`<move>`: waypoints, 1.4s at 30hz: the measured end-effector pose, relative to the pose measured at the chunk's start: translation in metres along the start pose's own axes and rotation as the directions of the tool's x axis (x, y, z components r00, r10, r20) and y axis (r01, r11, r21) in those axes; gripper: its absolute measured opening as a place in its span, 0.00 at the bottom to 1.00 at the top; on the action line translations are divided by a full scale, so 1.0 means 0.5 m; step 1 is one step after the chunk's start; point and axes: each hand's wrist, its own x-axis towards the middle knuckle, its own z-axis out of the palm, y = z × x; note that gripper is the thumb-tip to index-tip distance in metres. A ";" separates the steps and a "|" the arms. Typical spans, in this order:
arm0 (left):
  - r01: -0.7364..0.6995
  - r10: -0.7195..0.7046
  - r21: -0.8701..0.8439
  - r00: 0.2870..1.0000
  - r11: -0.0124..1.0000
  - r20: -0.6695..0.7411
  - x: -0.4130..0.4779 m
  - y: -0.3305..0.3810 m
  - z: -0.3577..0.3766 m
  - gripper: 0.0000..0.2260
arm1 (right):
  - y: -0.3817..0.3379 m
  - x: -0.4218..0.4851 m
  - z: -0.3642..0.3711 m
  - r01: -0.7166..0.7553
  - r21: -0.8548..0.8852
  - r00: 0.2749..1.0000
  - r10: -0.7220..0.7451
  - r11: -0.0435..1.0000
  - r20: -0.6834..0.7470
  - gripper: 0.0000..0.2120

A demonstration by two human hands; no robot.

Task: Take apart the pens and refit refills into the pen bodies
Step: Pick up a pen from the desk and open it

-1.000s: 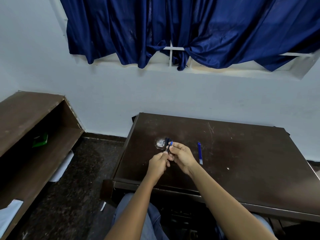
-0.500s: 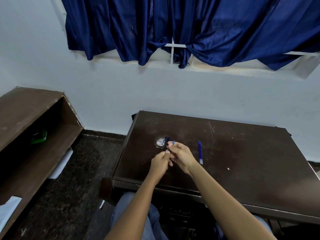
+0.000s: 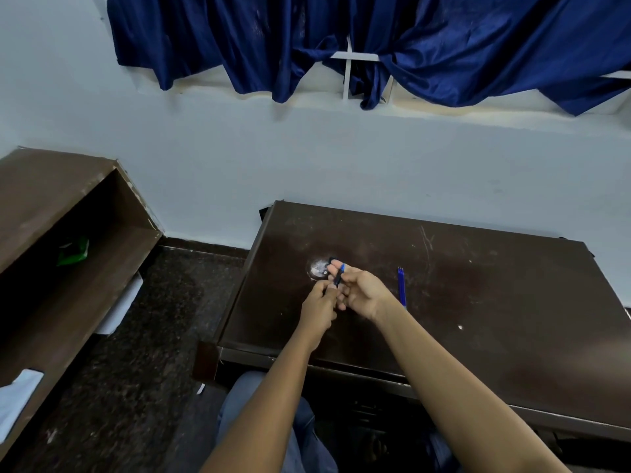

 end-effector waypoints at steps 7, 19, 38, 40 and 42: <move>0.010 -0.010 -0.020 1.000 1.000 -0.013 0.034 -0.016 0.004 0.09 | 0.002 0.045 -0.019 0.045 -0.190 0.998 -0.054 0.981 -0.041 0.05; 0.055 -0.055 -0.003 0.998 0.998 -0.006 0.065 -0.068 0.008 0.11 | -0.042 0.126 -0.079 0.171 0.098 0.936 -0.130 0.980 -0.328 0.09; 0.083 -0.092 -0.117 0.993 0.990 -0.073 0.125 -0.061 0.026 0.11 | 0.020 0.131 -0.085 0.105 -0.736 0.966 -0.245 0.669 -0.085 0.08; 0.063 -0.071 -0.110 0.995 0.992 -0.064 0.134 -0.053 0.032 0.11 | 0.009 0.146 -0.065 0.069 -0.613 0.960 -0.219 0.787 -0.173 0.04; 0.046 -0.051 -0.086 0.997 0.995 -0.065 0.142 -0.051 0.035 0.11 | -0.022 0.170 -0.047 0.070 -0.449 0.935 -0.216 0.891 -0.283 0.01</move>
